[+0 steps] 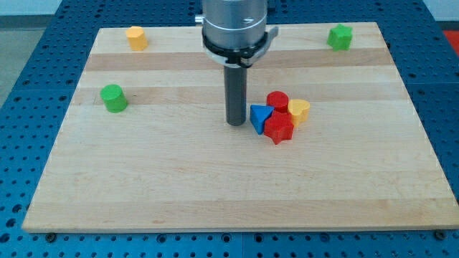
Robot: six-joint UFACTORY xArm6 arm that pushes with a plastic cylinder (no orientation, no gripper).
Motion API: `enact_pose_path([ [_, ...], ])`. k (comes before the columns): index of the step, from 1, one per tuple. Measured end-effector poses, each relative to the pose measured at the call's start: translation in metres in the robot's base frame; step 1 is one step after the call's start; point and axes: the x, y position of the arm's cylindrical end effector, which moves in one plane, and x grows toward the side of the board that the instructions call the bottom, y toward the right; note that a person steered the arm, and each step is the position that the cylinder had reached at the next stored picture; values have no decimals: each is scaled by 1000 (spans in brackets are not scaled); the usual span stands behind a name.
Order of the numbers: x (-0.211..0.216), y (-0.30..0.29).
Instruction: Slide the blue cube slightly down
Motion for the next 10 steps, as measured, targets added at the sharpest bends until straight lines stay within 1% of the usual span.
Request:
enact_pose_path([
  [2, 17, -123],
  [3, 17, -174],
  [6, 17, -188],
  [7, 17, -220],
  [8, 4, -255],
  [9, -26, -267],
  [10, -40, -263],
])
